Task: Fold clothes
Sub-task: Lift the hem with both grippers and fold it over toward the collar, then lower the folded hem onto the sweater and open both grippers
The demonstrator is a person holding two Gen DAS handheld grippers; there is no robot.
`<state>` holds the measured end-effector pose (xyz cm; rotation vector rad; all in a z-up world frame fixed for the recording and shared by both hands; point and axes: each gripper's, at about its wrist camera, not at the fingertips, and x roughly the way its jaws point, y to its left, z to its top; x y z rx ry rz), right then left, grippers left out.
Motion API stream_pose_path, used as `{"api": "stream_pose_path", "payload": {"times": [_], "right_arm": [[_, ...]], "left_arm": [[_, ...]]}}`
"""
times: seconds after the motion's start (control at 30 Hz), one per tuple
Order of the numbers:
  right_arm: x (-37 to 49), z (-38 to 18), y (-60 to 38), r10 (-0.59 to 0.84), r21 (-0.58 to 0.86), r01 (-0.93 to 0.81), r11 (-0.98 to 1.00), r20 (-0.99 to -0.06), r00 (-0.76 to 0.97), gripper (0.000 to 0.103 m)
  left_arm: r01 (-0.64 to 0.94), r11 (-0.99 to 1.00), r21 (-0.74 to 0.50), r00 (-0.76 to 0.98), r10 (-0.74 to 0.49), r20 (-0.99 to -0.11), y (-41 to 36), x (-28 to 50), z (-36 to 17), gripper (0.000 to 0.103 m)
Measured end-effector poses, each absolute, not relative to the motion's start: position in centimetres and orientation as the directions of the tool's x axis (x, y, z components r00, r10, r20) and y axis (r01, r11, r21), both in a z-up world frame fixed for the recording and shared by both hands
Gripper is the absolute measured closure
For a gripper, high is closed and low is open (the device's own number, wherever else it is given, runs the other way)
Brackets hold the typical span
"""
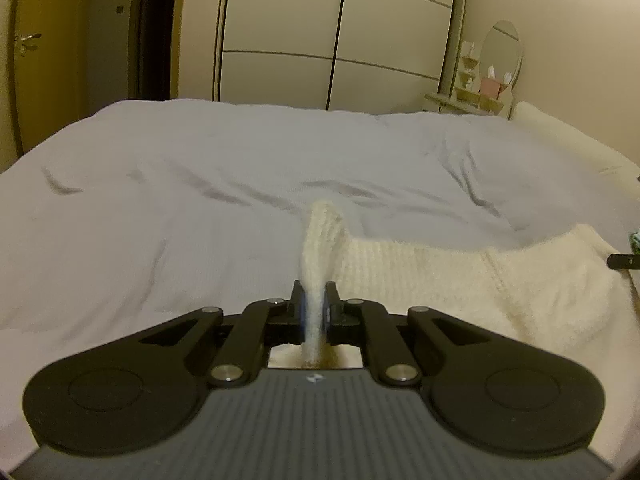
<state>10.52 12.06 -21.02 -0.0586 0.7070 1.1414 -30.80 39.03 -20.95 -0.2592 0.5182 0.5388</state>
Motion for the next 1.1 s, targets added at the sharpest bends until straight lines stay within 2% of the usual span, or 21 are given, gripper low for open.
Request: {"api": "stream_pose_path", "payload": {"times": [0.13, 0.23, 0.33, 0.43, 0.47, 0.53, 0.6, 0.77, 0.9, 1.0, 1.07, 1.1], "right_arm": [[11.7, -22.6, 14.4, 0.771, 0.268, -0.839, 0.474, -0.586, 0.248, 0.092], [12.4, -25.2, 16.1, 0.717, 0.258, -0.819, 0.513, -0.653, 0.244, 0.092], [12.9, -27.9, 17.2, 0.647, 0.23, -0.803, 0.55, -0.725, 0.236, 0.091], [12.4, -29.2, 17.3, 0.596, 0.188, -0.793, 0.58, -0.761, 0.256, 0.088], [11.9, -29.0, 17.0, 0.595, 0.18, -0.793, 0.582, -0.759, 0.264, 0.084], [9.8, -27.7, 15.6, 0.624, 0.175, -0.809, 0.561, -0.732, 0.274, 0.056], [7.6, -26.3, 14.1, 0.652, 0.169, -0.825, 0.539, -0.704, 0.282, 0.058], [2.4, -22.9, 10.6, 0.72, 0.148, -0.862, 0.485, -0.627, 0.297, 0.059], [-3.4, -23.2, 7.9, 0.752, 0.118, -0.902, 0.416, -0.602, 0.268, 0.061], [-7.1, -26.7, 7.9, 0.694, 0.012, -0.902, 0.432, -0.643, 0.324, 0.063], [-7.4, -28.9, 7.5, 0.659, -0.041, -0.882, 0.469, -0.648, 0.381, 0.063], [-6.7, -29.6, 7.1, 0.661, -0.026, -0.873, 0.487, -0.642, 0.388, 0.065]], "left_arm": [[-0.55, 0.834, -0.044, 0.695, 0.427, -0.578, 40.3, -27.6, -22.8, 0.095], [-0.561, 0.828, 0.01, 0.623, 0.43, -0.654, 41.1, -25.8, -25.7, 0.094], [-0.575, 0.814, 0.082, 0.534, 0.449, -0.716, 41.5, -24.8, -28.4, 0.085], [-0.629, 0.774, 0.076, 0.518, 0.49, -0.701, 42.2, -25.9, -27.9, 0.075], [-0.662, 0.746, 0.078, 0.505, 0.52, -0.689, 42.2, -26.7, -27.2, 0.076], [-0.701, 0.708, 0.084, 0.486, 0.561, -0.67, 42.3, -28.0, -25.6, 0.08], [-0.704, 0.706, 0.07, 0.504, 0.567, -0.652, 41.2, -29.8, -23.6, 0.086], [-0.583, 0.812, 0.007, 0.645, 0.468, -0.605, 33.4, -34.2, -20.3, 0.087], [-0.465, 0.885, -0.002, 0.712, 0.373, -0.595, 26.1, -36.5, -22.3, 0.086], [-0.525, 0.85, 0.041, 0.625, 0.418, -0.659, 25.7, -36.5, -25.9, 0.087], [-0.618, 0.785, -0.043, 0.607, 0.441, -0.661, 27.8, -37.5, -27.2, 0.088], [-0.656, 0.746, -0.111, 0.607, 0.434, -0.666, 28.9, -38.2, -27.4, 0.092]]}}
